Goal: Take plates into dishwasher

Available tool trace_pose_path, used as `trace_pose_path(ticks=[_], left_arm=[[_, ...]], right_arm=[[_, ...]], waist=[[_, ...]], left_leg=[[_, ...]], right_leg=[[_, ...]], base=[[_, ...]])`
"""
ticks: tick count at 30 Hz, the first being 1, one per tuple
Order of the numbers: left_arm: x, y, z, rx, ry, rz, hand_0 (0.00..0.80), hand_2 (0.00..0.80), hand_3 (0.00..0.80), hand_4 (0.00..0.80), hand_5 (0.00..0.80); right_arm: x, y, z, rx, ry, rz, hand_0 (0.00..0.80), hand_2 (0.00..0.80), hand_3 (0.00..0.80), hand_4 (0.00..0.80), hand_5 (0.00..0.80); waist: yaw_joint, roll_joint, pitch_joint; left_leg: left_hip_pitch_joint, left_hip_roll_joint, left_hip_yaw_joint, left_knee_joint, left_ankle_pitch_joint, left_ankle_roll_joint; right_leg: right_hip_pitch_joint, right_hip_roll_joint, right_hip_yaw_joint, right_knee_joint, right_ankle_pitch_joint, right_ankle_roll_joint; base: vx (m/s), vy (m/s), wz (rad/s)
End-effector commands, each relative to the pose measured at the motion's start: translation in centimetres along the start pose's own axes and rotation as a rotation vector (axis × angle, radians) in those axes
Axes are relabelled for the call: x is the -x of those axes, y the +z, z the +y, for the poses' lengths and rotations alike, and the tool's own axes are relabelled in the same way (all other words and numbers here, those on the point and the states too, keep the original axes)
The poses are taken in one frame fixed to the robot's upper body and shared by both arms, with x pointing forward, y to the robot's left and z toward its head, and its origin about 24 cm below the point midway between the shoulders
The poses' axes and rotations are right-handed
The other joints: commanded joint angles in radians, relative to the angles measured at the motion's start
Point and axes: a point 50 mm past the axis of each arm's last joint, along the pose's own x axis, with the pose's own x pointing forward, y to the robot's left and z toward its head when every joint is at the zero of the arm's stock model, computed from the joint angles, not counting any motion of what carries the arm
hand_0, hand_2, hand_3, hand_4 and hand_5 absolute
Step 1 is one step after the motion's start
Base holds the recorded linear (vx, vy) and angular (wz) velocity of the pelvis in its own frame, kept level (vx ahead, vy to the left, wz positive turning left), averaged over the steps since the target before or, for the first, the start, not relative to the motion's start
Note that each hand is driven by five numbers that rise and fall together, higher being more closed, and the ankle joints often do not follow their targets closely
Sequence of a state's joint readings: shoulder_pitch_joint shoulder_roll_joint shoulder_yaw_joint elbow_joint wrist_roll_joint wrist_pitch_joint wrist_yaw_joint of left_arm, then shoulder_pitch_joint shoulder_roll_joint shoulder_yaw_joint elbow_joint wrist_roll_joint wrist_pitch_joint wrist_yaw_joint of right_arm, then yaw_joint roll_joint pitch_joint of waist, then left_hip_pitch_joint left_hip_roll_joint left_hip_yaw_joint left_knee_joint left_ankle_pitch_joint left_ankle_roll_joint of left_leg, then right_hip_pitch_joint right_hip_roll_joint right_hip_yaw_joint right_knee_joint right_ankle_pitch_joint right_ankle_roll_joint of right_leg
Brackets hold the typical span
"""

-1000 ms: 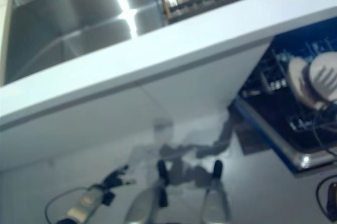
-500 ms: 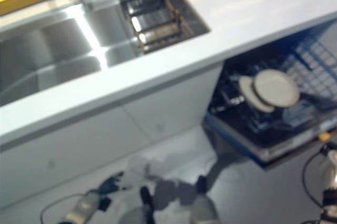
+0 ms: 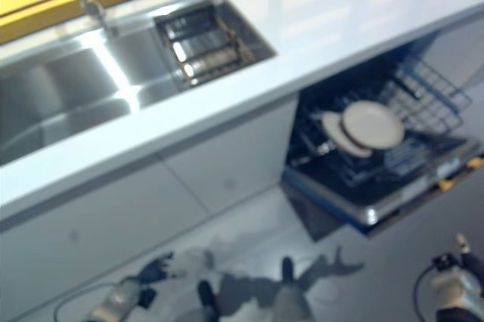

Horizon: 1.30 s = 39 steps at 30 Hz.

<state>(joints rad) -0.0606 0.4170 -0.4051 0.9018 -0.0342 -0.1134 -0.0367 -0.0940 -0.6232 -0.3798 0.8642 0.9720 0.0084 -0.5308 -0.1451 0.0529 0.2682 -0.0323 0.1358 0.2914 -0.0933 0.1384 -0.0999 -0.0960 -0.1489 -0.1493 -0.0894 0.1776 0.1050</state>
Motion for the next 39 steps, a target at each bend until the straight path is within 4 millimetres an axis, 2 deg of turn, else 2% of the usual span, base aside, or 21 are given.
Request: trace_pose_path(ticks=[1,5,9,13,17,19,21,22,28,32,36,39], left_arm=[[-1.0,3.5,2.3,-0.023,0.06,-0.103,0.0,0.0,0.0,0.0,0.0],[-1.4,4.4,1.6,0.0,0.052,-0.132,0.0,0.0,0.0,0.0,0.0],[-1.5,4.8,1.1,0.012,0.047,-0.154,0.0,0.0,0.0,0.0,0.0],[-1.5,5.3,1.0,0.024,0.05,-0.174,0.0,0.0,0.0,0.0,0.0],[-1.6,6.1,0.8,0.038,0.054,-0.204,0.0,0.0,0.0,0.0,0.0],[-1.6,6.1,0.8,0.04,0.054,-0.209,0.0,0.0,0.0,0.0,0.0],[-1.5,6.4,0.7,0.044,0.051,-0.22,0.0,0.0,0.0,0.0,0.0],[-1.5,6.4,0.7,0.045,0.051,-0.221,0.0,0.0,0.0,0.0,0.0],[-1.5,6.7,0.2,0.054,0.04,-0.242,0.0,0.0,0.0,0.0,0.0],[-1.5,6.9,0.3,0.056,0.035,-0.243,0.0,0.0,0.0,0.0,0.0],[-1.6,6.9,0.2,0.059,0.03,-0.242,0.0,0.0,0.0,0.0,0.0],[-1.7,6.8,0.1,0.058,0.021,-0.237,0.0,0.0,0.0,0.0,0.0]], right_arm=[[0.7,3.3,3.8,-0.144,0.102,-0.102,0.0,0.0,0.0,0.0,0.0],[1.0,2.7,5.0,-0.14,0.165,-0.107,0.0,0.0,0.0,0.0,0.0],[1.5,1.9,6.4,-0.15,0.239,-0.098,0.0,0.0,0.0,0.0,0.0],[1.5,1.8,6.9,-0.149,0.273,-0.097,0.0,0.0,0.0,0.0,0.0],[1.8,3.4,8.2,-0.177,0.332,-0.136,0.0,0.0,0.0,0.0,0.0],[2.0,3.7,8.5,-0.184,0.35,-0.145,0.0,0.0,0.0,0.0,0.0],[2.7,4.3,9.8,-0.202,0.418,-0.185,0.0,0.0,0.0,0.0,0.0],[2.8,4.5,10.0,-0.207,0.43,-0.19,0.0,0.0,0.0,0.0,0.0],[5.6,6.2,14.0,-0.207,0.734,-0.28,0.0,0.0,0.0,0.0,0.0],[7.9,7.1,16.7,-0.161,0.931,-0.321,0.0,0.0,0.0,0.0,0.0],[9.6,7.7,18.6,-0.111,1.024,-0.343,0.0,0.0,0.0,0.0,0.0],[9.9,8.0,19.2,-0.074,1.049,-0.354,0.0,0.0,0.0,0.0,0.0]], waist=[[0.045,0.015,0.092],[0.054,0.058,0.115],[0.065,0.086,0.135],[0.073,0.11,0.149],[0.089,0.15,0.173],[0.091,0.156,0.178],[0.098,0.173,0.189],[0.098,0.175,0.19],[0.106,0.197,0.202],[0.114,0.197,0.201],[0.12,0.192,0.198],[0.125,0.19,0.194]], left_leg=[[0.004,-0.045,-0.022,0.012,-0.087,0.025],[-0.019,-0.055,-0.047,0.01,-0.072,0.019],[-0.039,-0.058,-0.063,0.009,-0.057,0.014],[-0.056,-0.062,-0.073,0.008,-0.048,0.01],[-0.09,-0.067,-0.088,0.008,-0.033,0.005],[-0.096,-0.067,-0.091,0.009,-0.031,0.004],[-0.107,-0.07,-0.1,0.011,-0.026,0.003],[-0.109,-0.07,-0.101,0.011,-0.025,0.003],[-0.119,-0.074,-0.109,0.017,-0.017,-0.005],[-0.12,-0.068,-0.108,0.022,-0.012,-0.01],[-0.119,-0.059,-0.105,0.028,-0.009,-0.016],[-0.115,-0.055,-0.103,0.03,-0.008,-0.018]], right_leg=[[-0.024,-0.014,-0.038,0.123,-0.112,0.017],[-0.041,-0.019,-0.051,0.137,-0.126,0.004],[-0.054,-0.024,-0.067,0.151,-0.137,-0.007],[-0.071,-0.029,-0.085,0.164,-0.145,-0.013],[-0.105,-0.038,-0.105,0.197,-0.165,-0.023],[-0.112,-0.038,-0.108,0.207,-0.171,-0.026],[-0.128,-0.04,-0.116,0.232,-0.187,-0.033],[-0.132,-0.04,-0.117,0.237,-0.19,-0.034],[-0.153,-0.047,-0.132,0.281,-0.221,-0.043],[-0.157,-0.046,-0.142,0.29,-0.225,-0.046],[-0.153,-0.04,-0.147,0.29,-0.228,-0.049],[-0.148,-0.038,-0.151,0.288,-0.228,-0.051]], base=[[-0.047,0.017,0.04],[-0.039,0.007,0.11],[-0.031,-0.024,0.07],[-0.03,-0.046,0.12],[-0.062,-0.054,0.09],[-0.044,-0.038,0.12],[-0.058,-0.047,0.11],[-0.051,-0.042,0.03],[-0.041,-0.021,-0.09],[-0.027,-0.024,-0.15],[-0.003,-0.024,-0.13],[0.006,-0.005,-0.02]])
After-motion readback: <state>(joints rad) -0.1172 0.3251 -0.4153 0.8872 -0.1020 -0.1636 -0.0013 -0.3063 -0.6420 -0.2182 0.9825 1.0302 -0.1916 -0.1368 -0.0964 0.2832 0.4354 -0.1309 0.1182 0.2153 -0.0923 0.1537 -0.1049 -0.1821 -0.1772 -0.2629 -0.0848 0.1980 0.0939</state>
